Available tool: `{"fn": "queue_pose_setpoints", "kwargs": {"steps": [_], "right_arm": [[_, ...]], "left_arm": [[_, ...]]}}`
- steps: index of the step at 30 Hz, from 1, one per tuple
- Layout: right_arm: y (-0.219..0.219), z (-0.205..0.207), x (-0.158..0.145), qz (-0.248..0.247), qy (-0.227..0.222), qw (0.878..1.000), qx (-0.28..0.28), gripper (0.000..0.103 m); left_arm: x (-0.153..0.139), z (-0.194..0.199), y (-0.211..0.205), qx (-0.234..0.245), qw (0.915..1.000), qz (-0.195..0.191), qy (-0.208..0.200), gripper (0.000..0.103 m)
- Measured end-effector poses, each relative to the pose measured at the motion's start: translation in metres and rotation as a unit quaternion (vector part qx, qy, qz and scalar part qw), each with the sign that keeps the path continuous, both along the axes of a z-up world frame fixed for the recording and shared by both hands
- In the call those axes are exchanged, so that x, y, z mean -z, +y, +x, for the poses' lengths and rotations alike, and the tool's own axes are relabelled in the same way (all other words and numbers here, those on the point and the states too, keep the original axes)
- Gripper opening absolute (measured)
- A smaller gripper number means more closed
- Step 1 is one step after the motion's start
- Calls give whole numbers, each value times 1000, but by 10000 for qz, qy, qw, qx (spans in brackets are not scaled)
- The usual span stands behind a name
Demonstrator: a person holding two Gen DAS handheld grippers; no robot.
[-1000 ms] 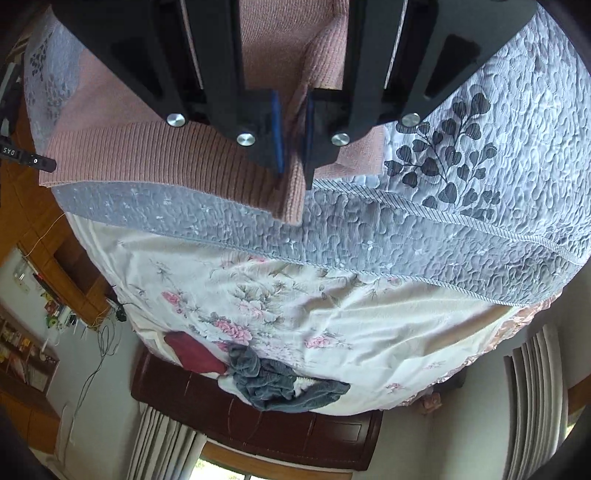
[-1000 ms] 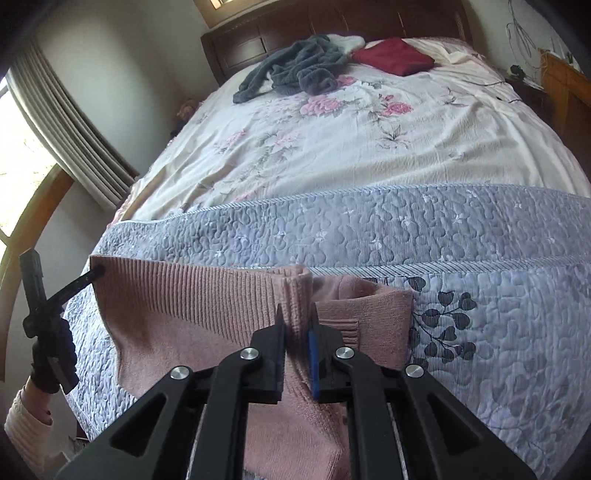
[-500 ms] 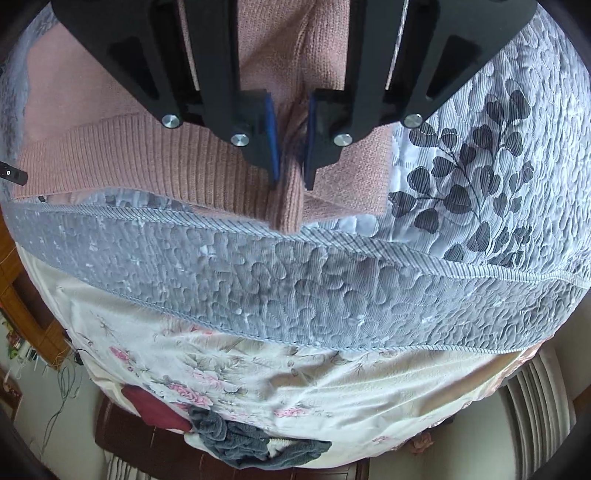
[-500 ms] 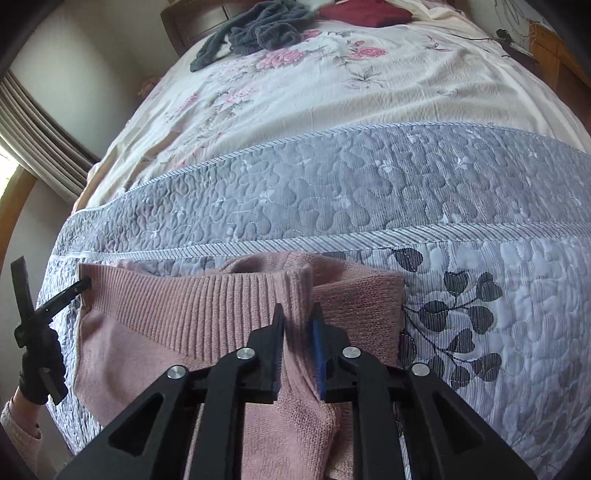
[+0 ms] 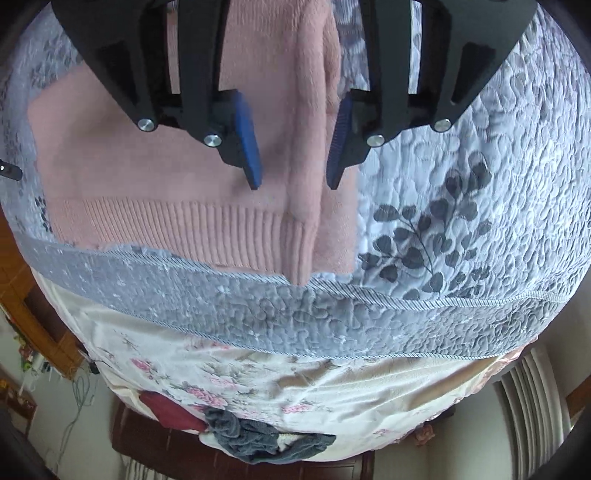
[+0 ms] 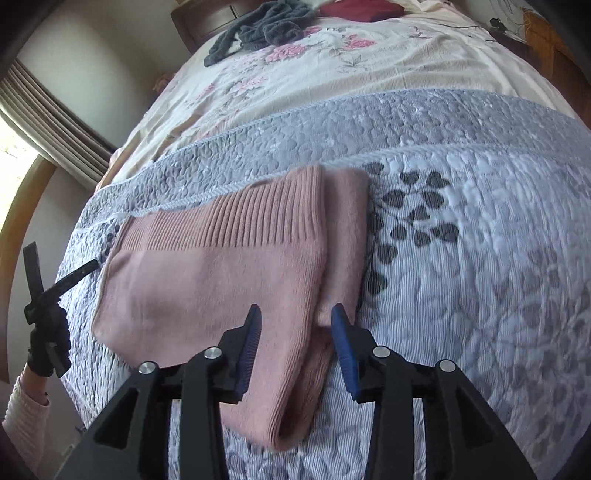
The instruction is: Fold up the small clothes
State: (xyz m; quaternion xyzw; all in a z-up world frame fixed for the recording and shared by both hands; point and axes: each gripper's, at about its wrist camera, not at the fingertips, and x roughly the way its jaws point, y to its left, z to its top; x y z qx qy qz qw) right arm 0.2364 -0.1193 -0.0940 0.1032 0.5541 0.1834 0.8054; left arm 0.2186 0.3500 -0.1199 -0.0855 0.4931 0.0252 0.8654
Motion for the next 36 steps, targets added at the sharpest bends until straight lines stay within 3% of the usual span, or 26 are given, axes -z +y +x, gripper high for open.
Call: {"fn": "queue_pose_setpoints", "kwargs": {"steps": [7,9,10,17,27,30,33,36], "right_arm": [[16,-50,24,-120,375,9986,-339,42],[19,-55,32,-169,516,9977,-398,27],[20,-57,34,-138,577,9975,-395,11],[17,-67,36,-367,578,9973,-276,8],[19,-63,54,-354,729,9965,-219,8],[14,-58,43,-126,693,9973,-193,18],[7,-49,22,-49,419,9991,-107,46],[-4,-35,11,175,312,9994,29,53]], "left_arm": [[12,-44,-33,358,9987,-118,331,52],[19,-51,-39,425,9982,-6,412,52],[23,-53,-40,426,9980,-2,468,52],[46,-62,-33,350,9966,-66,741,52],[55,-64,-29,245,9970,-188,712,53],[48,-60,-32,213,9967,-167,761,54],[34,-52,-38,261,9973,-275,626,55],[23,-38,-48,349,9978,-257,495,59]]}}
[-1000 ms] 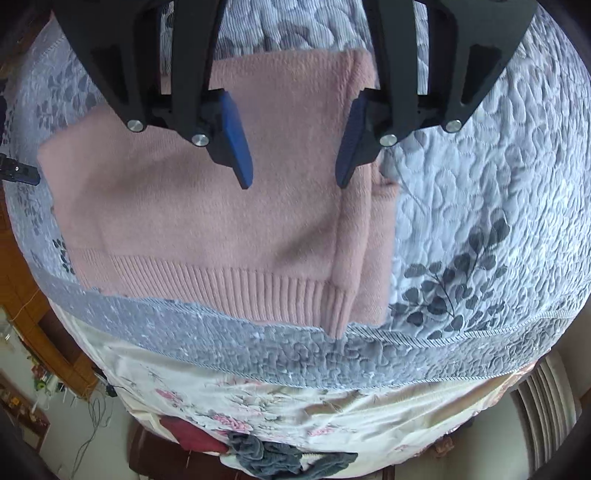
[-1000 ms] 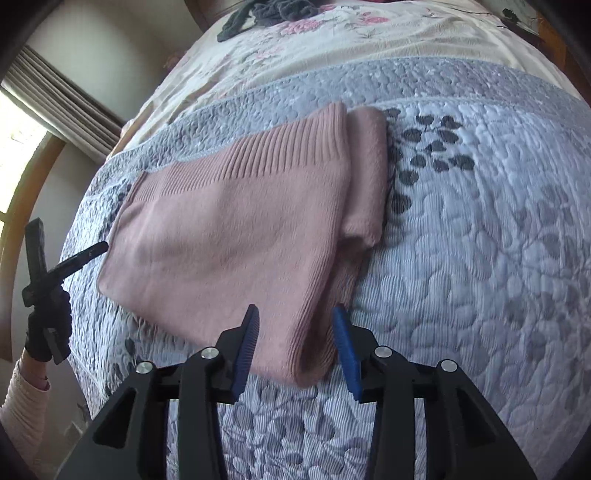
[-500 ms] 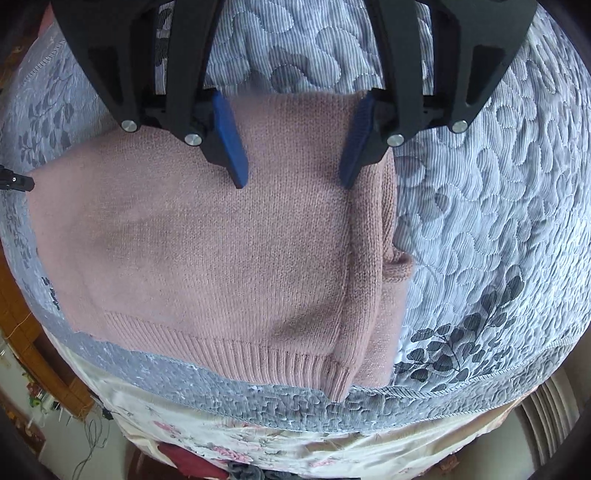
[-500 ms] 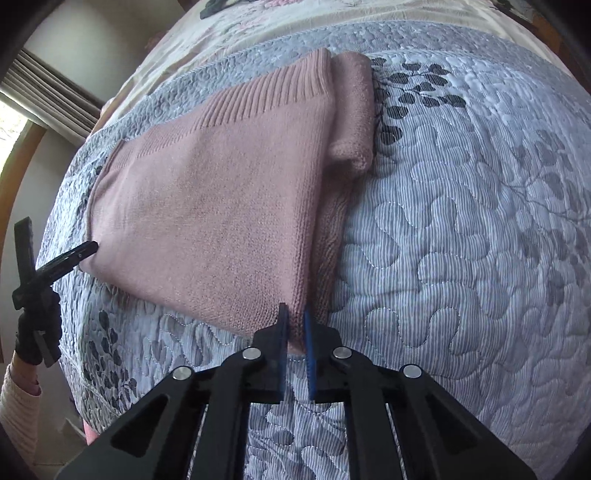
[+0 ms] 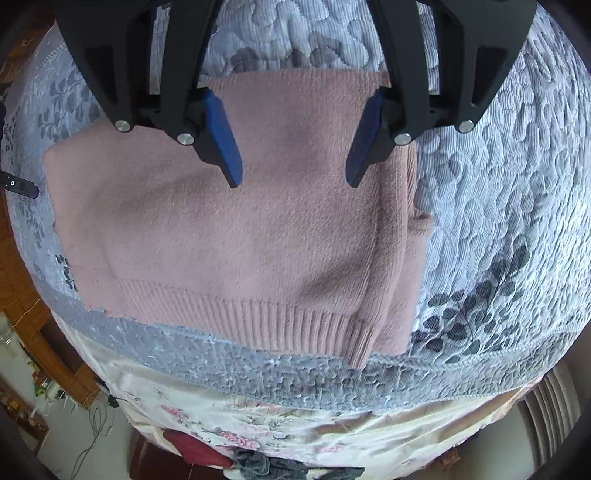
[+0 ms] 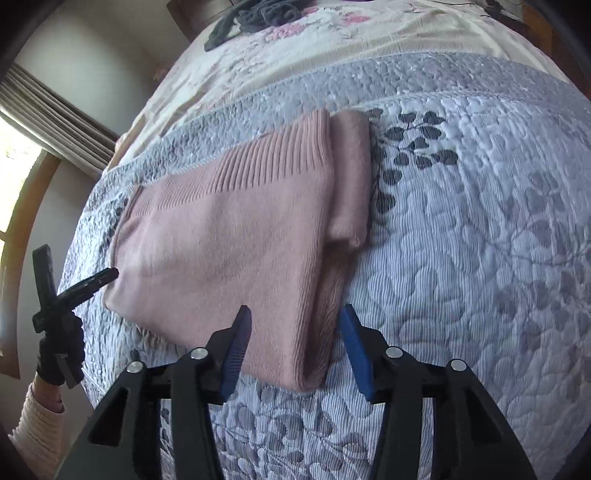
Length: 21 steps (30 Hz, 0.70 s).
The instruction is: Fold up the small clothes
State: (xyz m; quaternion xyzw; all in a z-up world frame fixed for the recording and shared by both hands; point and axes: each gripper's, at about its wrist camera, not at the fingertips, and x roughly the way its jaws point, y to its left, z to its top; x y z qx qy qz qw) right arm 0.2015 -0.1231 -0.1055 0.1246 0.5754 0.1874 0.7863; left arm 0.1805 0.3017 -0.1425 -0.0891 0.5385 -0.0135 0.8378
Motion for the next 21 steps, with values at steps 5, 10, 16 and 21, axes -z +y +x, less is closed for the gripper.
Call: {"fn": "queue_pose_setpoints", "kwargs": {"steps": [5,10,16,21], "right_arm": [[-17,29,13,268,216,9992,209,61],[-21,51,36,442,454,9974,346,62],[-25,63,57,863,588,9933,488,63],[-18,73,65,1050,547,9920,437,55]], "left_arm": [[-1,28,-13,34,10000,-2,-5,59],[9,46,-21,93,9999,71,106,59],[26,56,-14,55,9997,31,248,59],[31,58,-11,56,9996,-71,268,60]]}}
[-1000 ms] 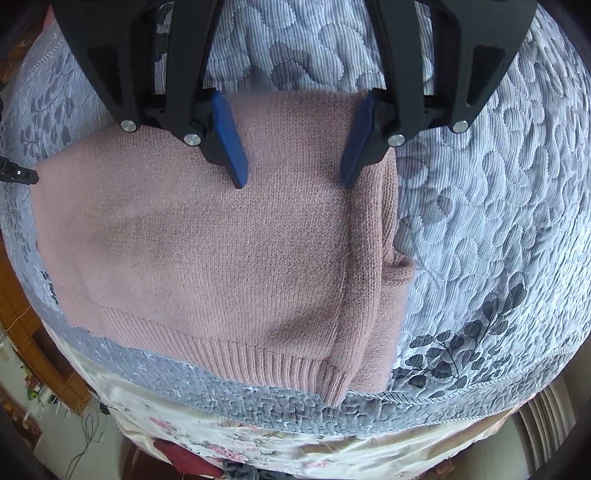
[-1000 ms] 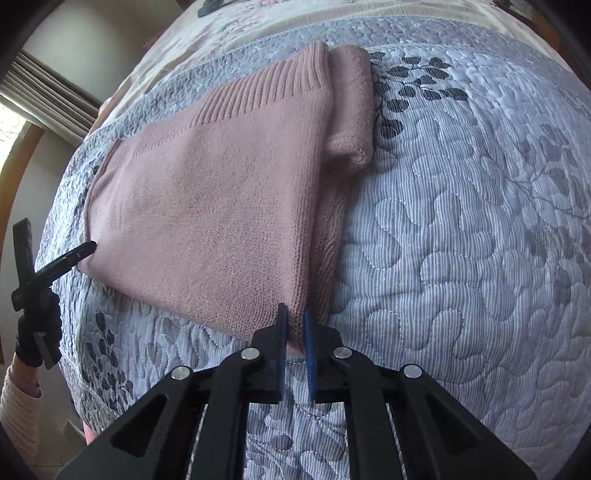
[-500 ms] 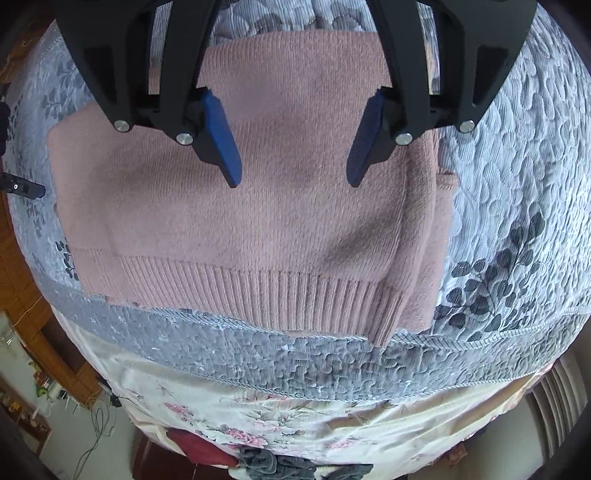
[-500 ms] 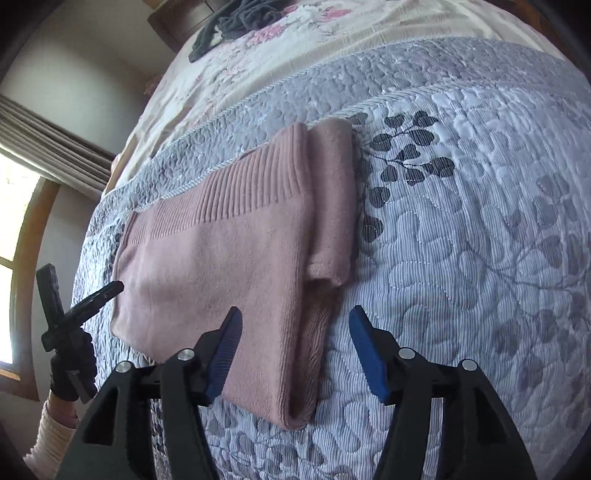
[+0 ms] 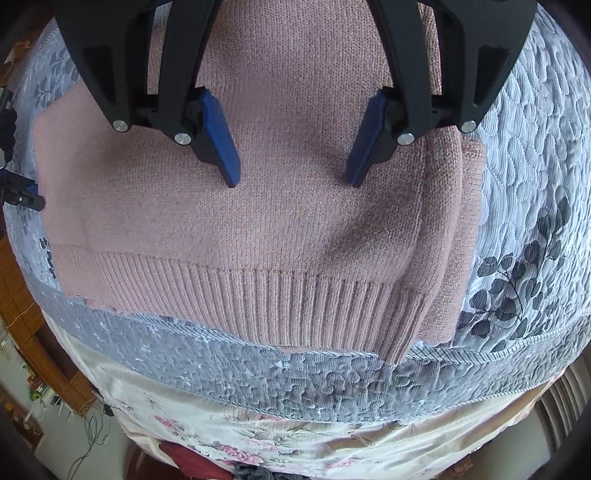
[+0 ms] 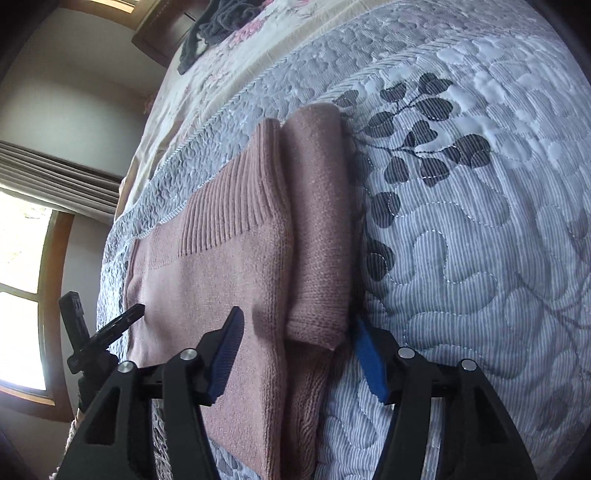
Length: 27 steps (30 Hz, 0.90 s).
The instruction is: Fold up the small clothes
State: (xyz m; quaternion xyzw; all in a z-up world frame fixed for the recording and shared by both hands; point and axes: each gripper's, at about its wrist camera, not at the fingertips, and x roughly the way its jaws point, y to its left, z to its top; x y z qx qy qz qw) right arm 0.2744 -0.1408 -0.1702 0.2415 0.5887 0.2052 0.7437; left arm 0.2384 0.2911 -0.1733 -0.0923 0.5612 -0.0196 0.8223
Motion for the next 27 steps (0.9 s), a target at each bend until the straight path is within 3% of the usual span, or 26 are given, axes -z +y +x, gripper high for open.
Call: {"fn": "queue_pose_setpoints", "kwargs": {"steps": [4,22,27], "right_arm": [[8,3,5,194,70,9998,-13,28],[5,-3,13,222,80,9994,242,25],[13,0,-15,301,-81,9993,210,24]], "left_arm": [[3,0,1,-19,10000,-41,-12,61],[7,-1,1,60,9999,-47,-125,62],[-2,-4,7,-8,9996,-265,-120,62]]}}
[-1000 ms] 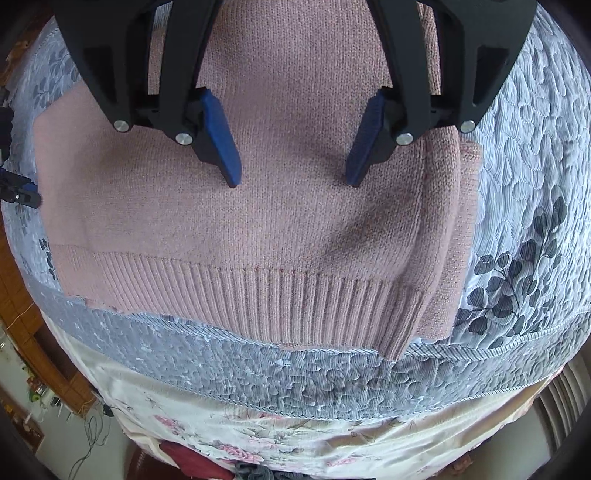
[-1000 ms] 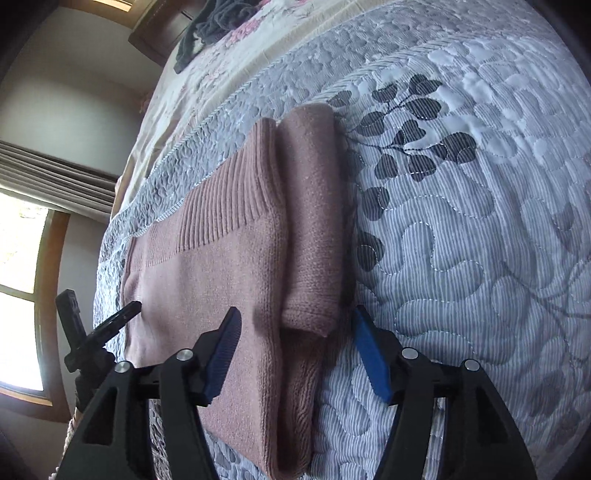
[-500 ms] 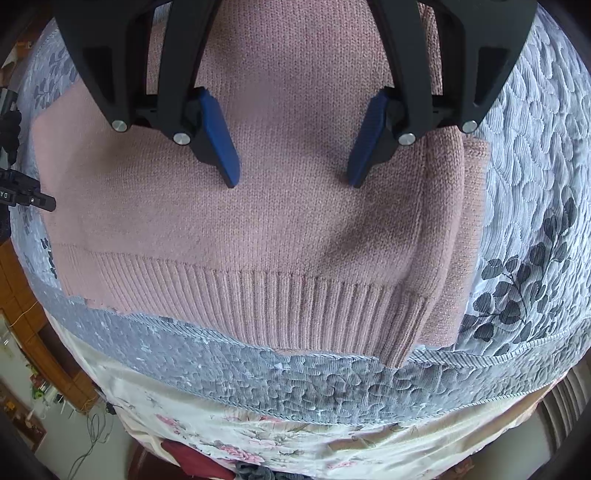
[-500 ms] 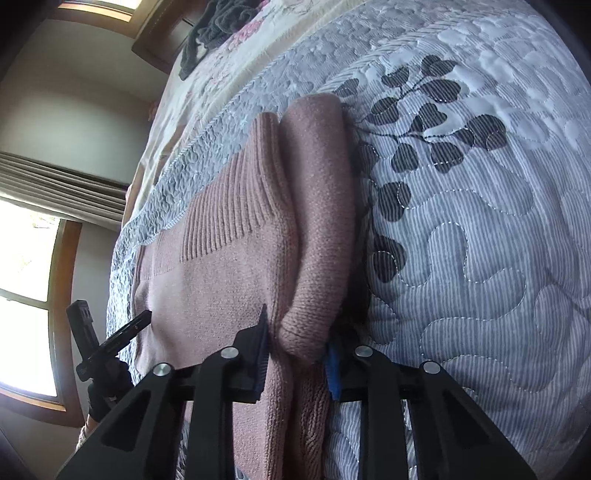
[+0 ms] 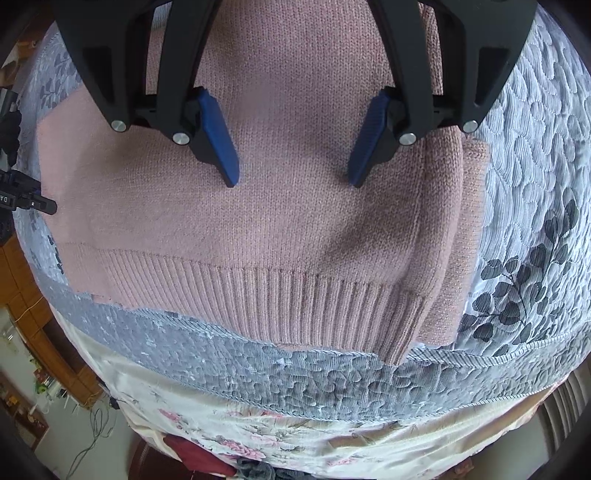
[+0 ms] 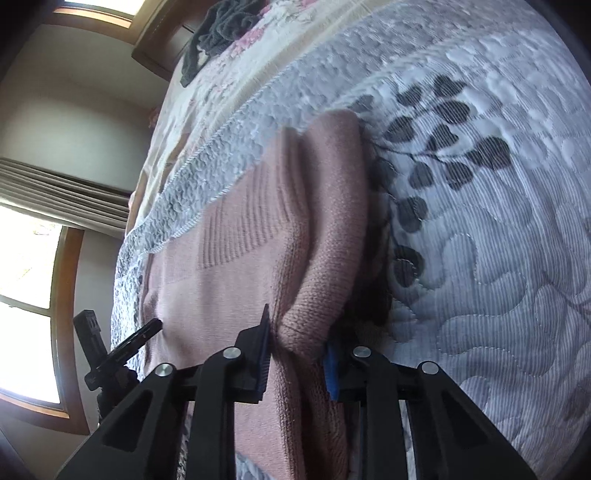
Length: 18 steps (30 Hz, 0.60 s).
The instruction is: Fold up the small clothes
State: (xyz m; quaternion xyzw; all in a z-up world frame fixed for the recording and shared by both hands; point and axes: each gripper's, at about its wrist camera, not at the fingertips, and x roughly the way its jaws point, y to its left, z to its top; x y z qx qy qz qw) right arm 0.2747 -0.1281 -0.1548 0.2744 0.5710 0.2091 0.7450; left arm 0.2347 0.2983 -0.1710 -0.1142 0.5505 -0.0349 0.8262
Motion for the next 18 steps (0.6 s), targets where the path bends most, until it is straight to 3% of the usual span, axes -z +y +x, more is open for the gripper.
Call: {"fn": "queue_pose_setpoints", "kwargs": {"steps": [10,14,18], "right_arm": [[106,12,-88,-454,-757,9897,-1123,23],[162,12,-92,-640,-730,9816,-1644,22],[202,12,-77,-1056,-644,9729,-1954,21]], "left_arm": [[-34,-17,13,-5,9993,-200,-308,62],[-37,-18,17,-64,9986,-414,-326,62],[-34,-18,21,-137,9979,-556,-297,62]]}}
